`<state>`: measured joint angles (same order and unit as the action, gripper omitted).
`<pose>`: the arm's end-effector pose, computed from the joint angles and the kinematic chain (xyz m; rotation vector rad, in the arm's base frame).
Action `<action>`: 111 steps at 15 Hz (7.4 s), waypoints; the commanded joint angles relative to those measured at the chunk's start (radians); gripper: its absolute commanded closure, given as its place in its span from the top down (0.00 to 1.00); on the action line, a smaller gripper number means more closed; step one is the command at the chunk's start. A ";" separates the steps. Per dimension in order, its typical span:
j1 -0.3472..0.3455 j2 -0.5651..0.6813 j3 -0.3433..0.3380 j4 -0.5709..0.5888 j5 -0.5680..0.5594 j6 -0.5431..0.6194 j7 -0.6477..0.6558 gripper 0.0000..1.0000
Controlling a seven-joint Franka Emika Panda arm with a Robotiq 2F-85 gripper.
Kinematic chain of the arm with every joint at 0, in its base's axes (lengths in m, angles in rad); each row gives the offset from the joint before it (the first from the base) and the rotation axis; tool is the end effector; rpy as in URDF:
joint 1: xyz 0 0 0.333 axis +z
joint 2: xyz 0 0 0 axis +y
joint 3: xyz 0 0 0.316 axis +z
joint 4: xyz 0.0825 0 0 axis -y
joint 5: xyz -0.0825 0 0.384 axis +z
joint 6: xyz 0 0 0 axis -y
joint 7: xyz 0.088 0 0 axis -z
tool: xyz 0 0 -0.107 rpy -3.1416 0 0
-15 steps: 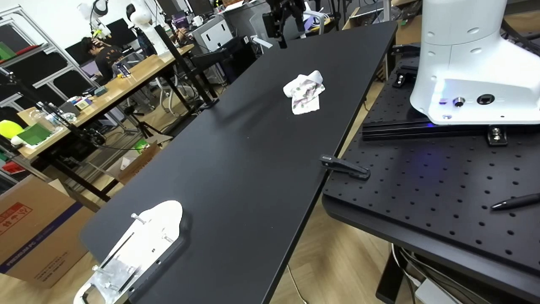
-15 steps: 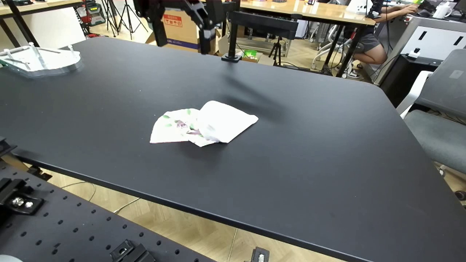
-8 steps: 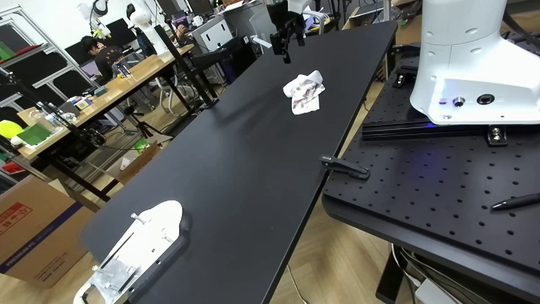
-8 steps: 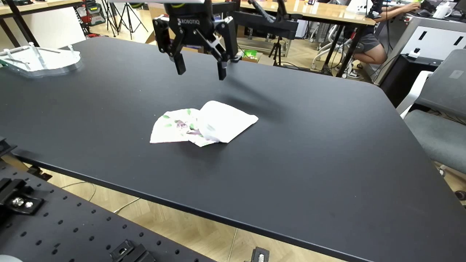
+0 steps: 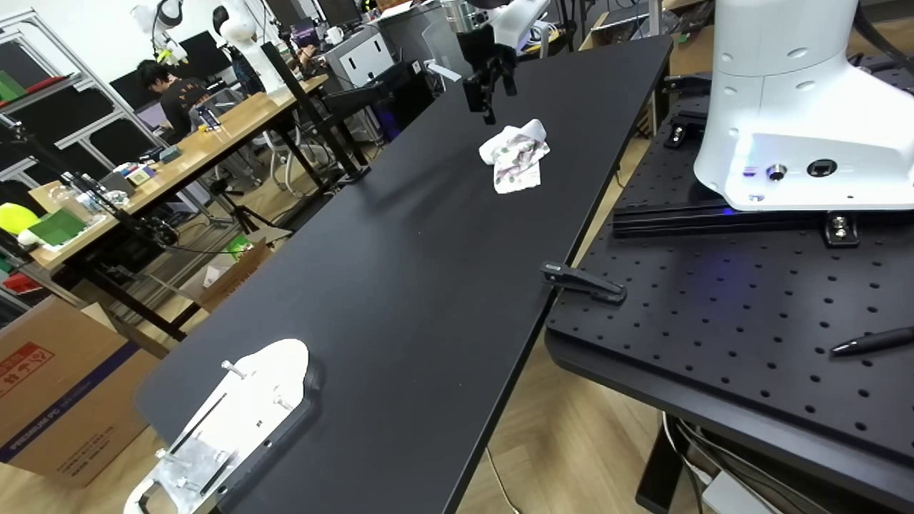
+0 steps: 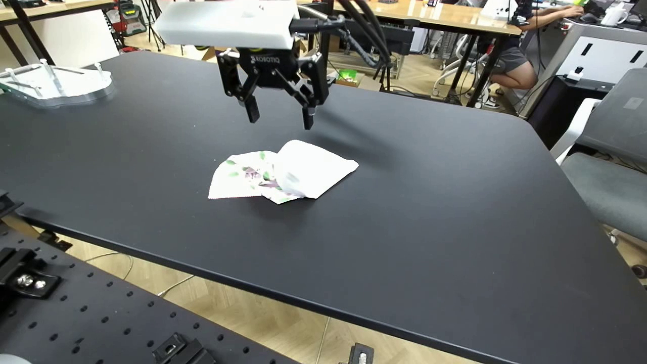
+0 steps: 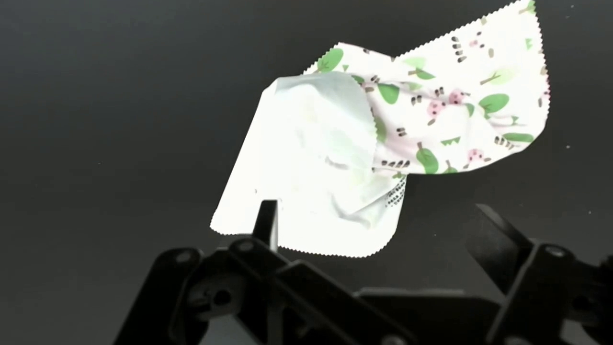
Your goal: Put the cloth on the black rod
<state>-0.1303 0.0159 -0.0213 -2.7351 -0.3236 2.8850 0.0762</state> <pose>0.4068 -0.0435 0.2285 3.0252 0.1210 0.1947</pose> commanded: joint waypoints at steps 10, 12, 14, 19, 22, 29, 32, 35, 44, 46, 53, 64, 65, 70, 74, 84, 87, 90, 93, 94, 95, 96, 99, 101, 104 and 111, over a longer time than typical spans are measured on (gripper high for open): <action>0.068 0.232 -0.104 0.052 0.013 0.065 -0.031 0.74; 0.079 0.259 -0.118 0.066 0.030 0.071 -0.035 0.60; 0.096 0.281 -0.137 0.082 0.027 0.080 -0.037 0.45; 0.114 0.267 -0.144 0.089 0.047 0.064 -0.065 0.10; 0.114 0.188 -0.135 0.067 0.064 -0.016 -0.079 0.00; 0.101 -0.132 -0.117 0.086 0.018 -0.482 0.006 0.01; 0.082 -0.255 -0.077 0.157 0.036 -0.708 -0.009 0.01; 0.068 -0.321 -0.038 0.263 0.011 -0.818 -0.007 0.01; 0.096 -0.117 0.020 0.670 0.054 -0.993 -0.036 0.01; 0.110 -0.042 0.033 0.745 0.058 -1.001 -0.045 0.01; 0.123 -0.009 0.033 0.748 0.050 -0.967 -0.042 0.01; 0.185 0.164 0.065 0.976 -0.016 -0.984 -0.049 0.01; 0.194 0.176 0.067 1.002 -0.025 -0.985 -0.049 0.01; 0.229 0.231 0.074 1.112 -0.047 -0.983 -0.061 0.01; 0.234 0.255 0.081 1.105 -0.001 -0.963 -0.070 0.01; 0.237 0.329 0.081 1.071 0.078 -0.958 -0.054 0.01; 0.227 0.325 0.073 1.037 0.107 -0.946 -0.045 0.01; 0.220 0.298 0.059 0.988 0.115 -0.931 -0.020 0.01; 0.212 0.283 0.050 0.947 0.124 -0.915 -0.011 0.01; 0.209 0.281 0.048 0.938 0.128 -0.915 -0.011 0.01; 0.207 0.278 0.048 0.932 0.133 -0.915 -0.015 0.01; 0.206 0.275 0.048 0.929 0.134 -0.918 -0.020 0.30; 0.208 0.267 0.048 0.934 0.125 -0.925 -0.024 0.43; 0.212 0.256 0.047 0.941 0.111 -0.928 -0.023 0.57; 0.220 0.230 0.048 0.952 0.080 -0.935 -0.019 0.77; 0.229 0.176 0.061 0.951 0.058 -0.959 -0.032 1.00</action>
<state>0.0941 0.2252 0.0329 -1.7723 -0.2615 1.9584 0.0354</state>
